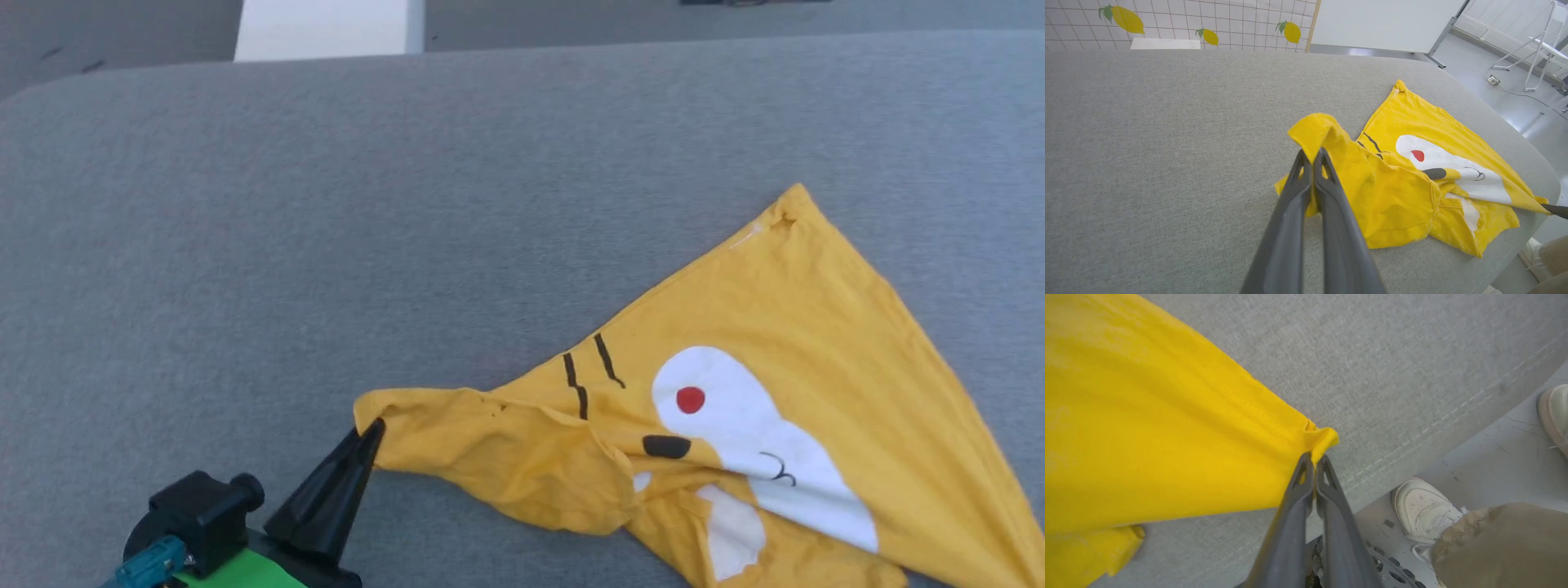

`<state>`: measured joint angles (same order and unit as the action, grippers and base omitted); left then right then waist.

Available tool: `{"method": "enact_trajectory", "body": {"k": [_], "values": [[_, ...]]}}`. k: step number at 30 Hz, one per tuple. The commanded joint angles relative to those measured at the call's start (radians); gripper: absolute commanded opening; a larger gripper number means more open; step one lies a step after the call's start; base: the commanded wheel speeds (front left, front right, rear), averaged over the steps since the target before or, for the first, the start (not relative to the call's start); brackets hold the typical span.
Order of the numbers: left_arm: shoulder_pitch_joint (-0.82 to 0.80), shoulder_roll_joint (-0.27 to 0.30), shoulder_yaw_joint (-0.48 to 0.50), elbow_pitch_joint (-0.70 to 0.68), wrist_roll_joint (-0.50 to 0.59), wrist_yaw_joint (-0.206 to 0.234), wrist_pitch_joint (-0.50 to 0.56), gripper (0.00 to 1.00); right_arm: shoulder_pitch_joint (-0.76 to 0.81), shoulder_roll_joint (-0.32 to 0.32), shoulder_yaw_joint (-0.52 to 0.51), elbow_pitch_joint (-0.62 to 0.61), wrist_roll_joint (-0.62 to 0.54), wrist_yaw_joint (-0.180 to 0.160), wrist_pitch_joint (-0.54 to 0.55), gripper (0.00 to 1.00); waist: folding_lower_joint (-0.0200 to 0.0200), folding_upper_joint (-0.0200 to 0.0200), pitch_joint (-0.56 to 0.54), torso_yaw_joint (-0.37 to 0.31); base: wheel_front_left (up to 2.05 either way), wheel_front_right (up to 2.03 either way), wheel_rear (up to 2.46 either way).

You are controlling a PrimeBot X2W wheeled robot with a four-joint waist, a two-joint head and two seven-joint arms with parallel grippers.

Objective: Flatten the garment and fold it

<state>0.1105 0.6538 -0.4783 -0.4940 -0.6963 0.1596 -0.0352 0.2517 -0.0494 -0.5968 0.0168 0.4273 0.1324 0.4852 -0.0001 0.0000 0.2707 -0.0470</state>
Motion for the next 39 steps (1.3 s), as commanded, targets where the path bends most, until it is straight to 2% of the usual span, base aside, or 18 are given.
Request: {"method": "enact_trajectory", "body": {"k": [1, 2, 3, 6, 9, 12, 16, 21, 25, 30, 35, 39], "values": [[0.006, -0.006, -0.004, 0.004, -0.006, -0.001, 0.004, 0.00, 0.001, -0.001, 0.014, 0.023, 0.003, -0.002, -0.042, 0.00, 0.0001, 0.0000, -0.062, -0.062, 0.00, 0.00, 0.00], [0.004, -0.007, -0.008, 0.008, -0.007, -0.002, 0.007, 0.00, -0.004, -0.001, 0.035, 0.039, 0.002, -0.002, -0.077, 0.47, 0.0001, 0.0000, -0.068, -0.065, 0.00, 0.00, 0.00], [0.002, -0.008, -0.011, 0.010, -0.006, -0.003, 0.009, 0.00, -0.011, -0.001, 0.052, 0.046, 0.003, -0.002, -0.100, 1.00, 0.0001, 0.0000, -0.072, -0.066, 0.00, 0.00, 0.00], [-0.010, -0.012, -0.023, 0.016, -0.004, -0.009, 0.019, 0.00, -0.046, -0.001, 0.091, 0.017, -0.016, -0.002, -0.151, 1.00, 0.0001, 0.0000, -0.079, -0.061, 0.00, 0.00, 0.00], [-0.022, -0.016, -0.032, 0.015, 0.000, -0.013, 0.027, 0.00, -0.094, -0.001, 0.135, -0.104, -0.051, -0.002, -0.138, 1.00, 0.0001, 0.0000, -0.074, -0.048, 0.00, 0.00, 0.00], [-0.042, -0.021, -0.042, 0.011, 0.005, -0.022, 0.032, 0.00, -0.178, -0.041, 0.188, -0.244, -0.083, -0.002, -0.077, 1.00, 0.0001, 0.0000, -0.053, -0.023, 0.00, 0.00, 0.00], [-0.077, -0.030, -0.054, 0.009, 0.017, -0.036, 0.034, 0.00, -0.332, -0.105, 0.266, -0.302, -0.098, -0.002, 0.041, 1.00, 0.0001, 0.0000, -0.005, 0.021, 0.00, 0.00, 0.00], [-0.132, -0.039, -0.066, 0.000, 0.041, -0.055, 0.037, 0.00, -0.518, -0.160, 0.350, -0.245, -0.150, -0.002, 0.176, 1.00, 0.0001, 0.0000, 0.077, 0.086, 0.00, 0.00, 0.00], [-0.171, -0.049, -0.073, -0.006, 0.057, -0.067, 0.036, 0.00, -0.642, -0.179, 0.391, -0.132, -0.199, -0.002, 0.261, 1.00, 0.0001, 0.0000, 0.133, 0.133, 0.00, 0.00, 0.00], [-0.203, -0.066, -0.085, -0.004, 0.065, -0.079, 0.031, 0.00, -0.728, -0.199, 0.394, -0.015, -0.260, -0.002, 0.290, 1.00, 0.0001, 0.0000, 0.188, 0.181, 0.00, 0.00, 0.00], [-0.228, -0.076, -0.088, 0.002, 0.071, -0.086, 0.024, 0.00, -0.758, -0.208, 0.382, 0.041, -0.289, -0.002, 0.305, 1.00, 0.0001, 0.0000, 0.237, 0.207, 0.00, 0.00, 0.00], [-0.247, -0.082, -0.088, 0.007, 0.074, -0.092, 0.019, 0.00, -0.767, -0.219, 0.371, 0.066, -0.289, -0.002, 0.319, 0.93, 0.0001, 0.0000, 0.270, 0.219, 0.00, 0.00, 0.00]]}}
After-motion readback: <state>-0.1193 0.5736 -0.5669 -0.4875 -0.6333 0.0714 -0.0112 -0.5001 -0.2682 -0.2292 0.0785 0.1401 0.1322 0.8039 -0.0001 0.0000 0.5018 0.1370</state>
